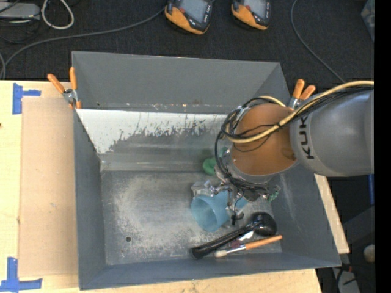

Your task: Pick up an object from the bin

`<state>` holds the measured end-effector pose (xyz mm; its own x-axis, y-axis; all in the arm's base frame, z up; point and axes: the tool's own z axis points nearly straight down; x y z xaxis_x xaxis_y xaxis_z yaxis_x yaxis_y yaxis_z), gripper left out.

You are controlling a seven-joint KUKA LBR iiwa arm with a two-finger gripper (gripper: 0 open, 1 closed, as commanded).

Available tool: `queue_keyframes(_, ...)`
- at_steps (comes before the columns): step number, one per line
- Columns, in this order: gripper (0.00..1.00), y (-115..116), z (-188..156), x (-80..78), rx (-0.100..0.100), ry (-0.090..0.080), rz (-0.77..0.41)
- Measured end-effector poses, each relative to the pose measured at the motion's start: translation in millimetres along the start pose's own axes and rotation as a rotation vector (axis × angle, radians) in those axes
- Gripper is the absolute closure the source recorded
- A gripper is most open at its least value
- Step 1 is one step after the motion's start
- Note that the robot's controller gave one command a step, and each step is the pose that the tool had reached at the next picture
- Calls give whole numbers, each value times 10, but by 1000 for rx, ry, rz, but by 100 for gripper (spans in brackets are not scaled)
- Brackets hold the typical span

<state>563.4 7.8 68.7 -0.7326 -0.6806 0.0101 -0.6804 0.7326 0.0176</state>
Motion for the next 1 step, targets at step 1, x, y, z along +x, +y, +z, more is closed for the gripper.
queue_keyframes(1, 100, 24, -272, 12, -5, 5, 2)
